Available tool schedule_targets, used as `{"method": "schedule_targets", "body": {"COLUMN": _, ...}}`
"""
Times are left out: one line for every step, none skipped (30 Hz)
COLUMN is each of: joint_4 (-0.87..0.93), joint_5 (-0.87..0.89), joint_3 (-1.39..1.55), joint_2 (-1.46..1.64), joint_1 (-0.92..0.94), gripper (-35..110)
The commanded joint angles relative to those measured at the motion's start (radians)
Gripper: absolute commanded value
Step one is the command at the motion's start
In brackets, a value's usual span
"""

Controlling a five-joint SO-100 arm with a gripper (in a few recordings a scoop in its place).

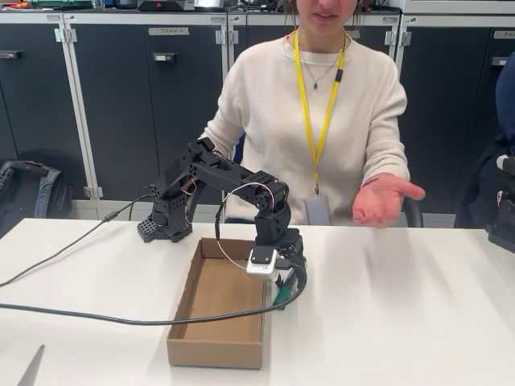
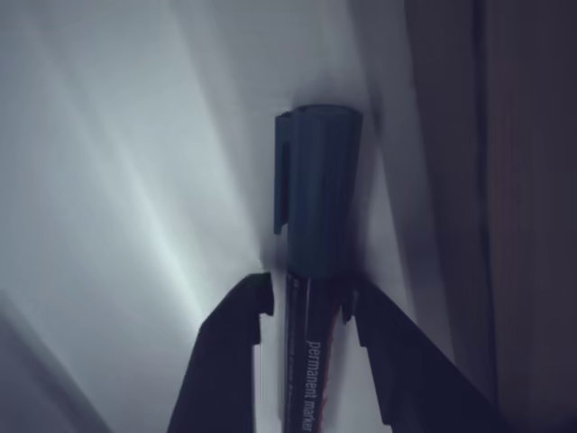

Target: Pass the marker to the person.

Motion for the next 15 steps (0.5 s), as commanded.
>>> {"method": "schedule_targets", "body": {"joint_4": -0.028, "joint_5": -0.017, "joint_3": -0.009, "joint_2": -0.009, "joint_1": 0.017, "gripper": -3}}
{"method": "schedule_targets", "body": {"joint_4": -0.032, "joint_5": -0.018, "joint_3": -0.003, "joint_2": -0.009, "joint_1": 0.015, "gripper": -5}}
{"method": "schedule_targets", "body": {"joint_4": -0.037, "joint_5": -0.020, "joint_3": 0.005, "joint_2": -0.009, "joint_1": 0.015, "gripper": -5}}
{"method": "schedule_targets", "body": {"joint_4": -0.038, "joint_5": -0.012, "joint_3": 0.012, "joint_2": -0.006, "joint_1": 0.015, "gripper": -5}}
{"method": "schedule_targets", "body": {"joint_4": -0.041, "joint_5": 0.002, "joint_3": 0.017, "joint_2": -0.005, "joint_1": 0.017, "gripper": -5}}
{"method": "schedule_targets", "body": {"joint_4": -0.048, "joint_5": 0.017, "joint_3": 0.018, "joint_2": -0.003, "joint_1": 0.020, "gripper": -5}}
{"method": "schedule_targets", "body": {"joint_4": -0.052, "joint_5": 0.021, "joint_3": 0.015, "joint_2": -0.002, "joint_1": 0.025, "gripper": -5}}
{"method": "schedule_targets", "body": {"joint_4": -0.055, "joint_5": 0.023, "joint_3": 0.008, "joint_2": 0.002, "joint_1": 0.028, "gripper": -5}}
{"method": "schedule_targets", "body": {"joint_4": -0.063, "joint_5": 0.021, "joint_3": 0.002, "joint_2": 0.012, "joint_1": 0.031, "gripper": -5}}
{"method": "schedule_targets", "body": {"joint_4": -0.080, "joint_5": 0.017, "joint_3": 0.000, "joint_2": 0.031, "joint_1": 0.034, "gripper": -5}}
{"method": "schedule_targets", "body": {"joint_4": -0.103, "joint_5": 0.012, "joint_3": 0.000, "joint_2": 0.057, "joint_1": 0.040, "gripper": -5}}
{"method": "schedule_targets", "body": {"joint_4": -0.129, "joint_5": 0.005, "joint_3": 0.006, "joint_2": 0.091, "joint_1": 0.046, "gripper": -5}}
{"method": "schedule_targets", "body": {"joint_4": -0.153, "joint_5": -0.005, "joint_3": 0.008, "joint_2": 0.124, "joint_1": 0.052, "gripper": -5}}
{"method": "schedule_targets", "body": {"joint_4": -0.175, "joint_5": -0.020, "joint_3": 0.009, "joint_2": 0.161, "joint_1": 0.055, "gripper": -5}}
{"method": "schedule_targets", "body": {"joint_4": -0.192, "joint_5": -0.035, "joint_3": 0.003, "joint_2": 0.195, "joint_1": 0.060, "gripper": -5}}
